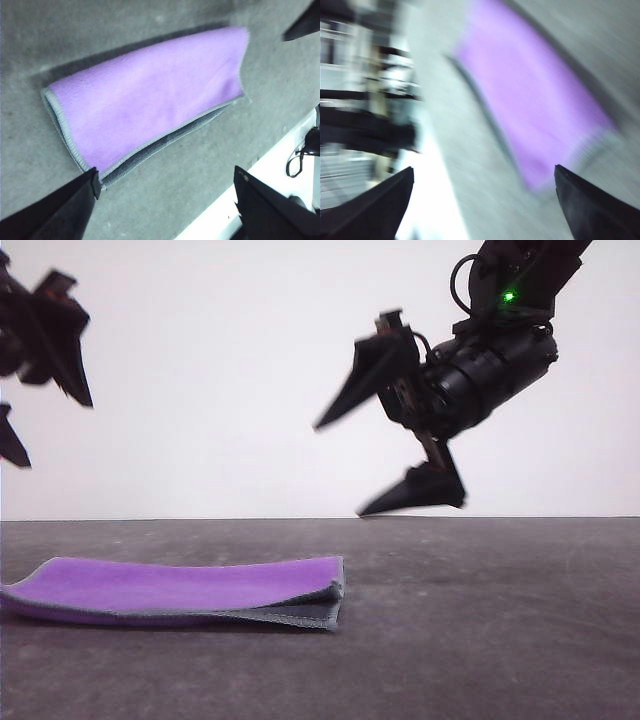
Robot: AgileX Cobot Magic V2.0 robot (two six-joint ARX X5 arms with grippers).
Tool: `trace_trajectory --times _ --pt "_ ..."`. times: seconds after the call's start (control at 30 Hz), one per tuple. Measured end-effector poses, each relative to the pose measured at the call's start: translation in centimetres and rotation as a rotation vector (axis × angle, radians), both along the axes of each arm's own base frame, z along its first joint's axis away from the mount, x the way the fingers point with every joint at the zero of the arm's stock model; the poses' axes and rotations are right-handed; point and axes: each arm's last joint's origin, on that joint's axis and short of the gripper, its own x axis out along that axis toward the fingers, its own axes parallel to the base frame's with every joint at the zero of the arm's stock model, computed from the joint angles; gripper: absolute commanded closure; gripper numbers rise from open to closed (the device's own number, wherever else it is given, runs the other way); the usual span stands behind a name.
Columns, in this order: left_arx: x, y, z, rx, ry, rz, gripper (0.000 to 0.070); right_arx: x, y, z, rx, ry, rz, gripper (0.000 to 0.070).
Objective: Fold clothes
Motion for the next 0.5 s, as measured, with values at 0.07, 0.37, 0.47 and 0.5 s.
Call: trace_trajectory --times 0.07,0.37,0.47,0.5 --pt "-0.3 0.3 0.6 0.002 -0.017 0.013 0.0183 -0.4 -0.2 -0.1 -0.042 0.021 0.009 0.013" --pt "-1.4 1.6 2.3 0.009 -0.079 0.06 0.0184 -2.4 -0.3 -0.3 -0.226 0.115 0.092 0.0131" --pt "-1.5 2.5 2.6 0.011 -0.092 0.1 0.0184 -2.9 -0.5 0.6 -0.236 0.111 0.101 0.0131" --pt "-1.4 2.7 2.6 0.012 -0.096 0.112 0.0184 -3.1 -0.6 1.3 -0.231 0.087 0.1 0.0132"
